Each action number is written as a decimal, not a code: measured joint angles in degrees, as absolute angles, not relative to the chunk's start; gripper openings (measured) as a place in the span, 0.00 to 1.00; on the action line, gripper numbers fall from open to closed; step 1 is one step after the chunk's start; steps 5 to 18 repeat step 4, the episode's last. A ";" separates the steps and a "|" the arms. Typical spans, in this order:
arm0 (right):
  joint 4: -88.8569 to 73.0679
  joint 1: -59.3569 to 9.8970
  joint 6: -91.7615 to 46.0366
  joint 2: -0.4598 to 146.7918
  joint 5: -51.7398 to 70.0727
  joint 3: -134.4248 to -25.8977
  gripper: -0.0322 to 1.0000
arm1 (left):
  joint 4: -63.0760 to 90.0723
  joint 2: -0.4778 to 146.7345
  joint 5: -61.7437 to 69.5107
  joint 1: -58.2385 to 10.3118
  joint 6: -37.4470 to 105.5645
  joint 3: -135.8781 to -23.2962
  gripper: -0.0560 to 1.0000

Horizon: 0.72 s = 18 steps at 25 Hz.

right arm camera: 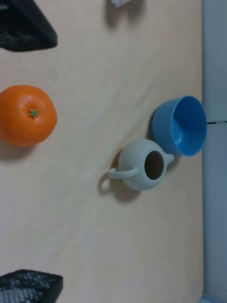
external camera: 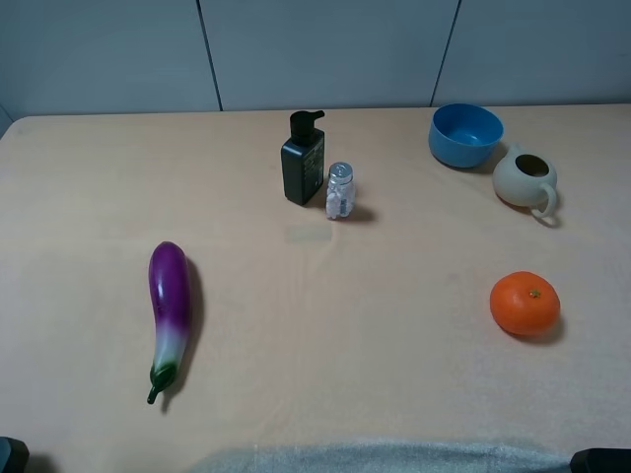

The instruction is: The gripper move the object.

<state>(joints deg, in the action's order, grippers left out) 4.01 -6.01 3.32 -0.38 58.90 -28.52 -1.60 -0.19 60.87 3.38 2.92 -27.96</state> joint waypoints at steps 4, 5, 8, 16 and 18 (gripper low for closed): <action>4.01 -6.01 3.37 -0.38 58.90 -28.52 0.70 | -1.60 -0.19 60.87 3.38 2.92 -27.96 0.96; 4.01 -6.01 3.37 -0.38 58.90 -28.52 0.70 | -1.60 -0.19 60.87 3.38 2.92 -27.96 0.96; 4.01 -6.01 3.37 -0.38 58.90 -28.52 0.70 | -1.60 -0.19 60.87 3.38 2.92 -27.96 0.96; 4.01 -6.01 3.37 -0.38 58.90 -28.52 0.70 | -1.60 -0.19 60.87 3.38 2.92 -27.96 0.96; 4.01 -6.01 3.37 -0.38 58.90 -28.52 0.70 | -1.60 -0.19 60.87 3.38 2.92 -27.96 0.96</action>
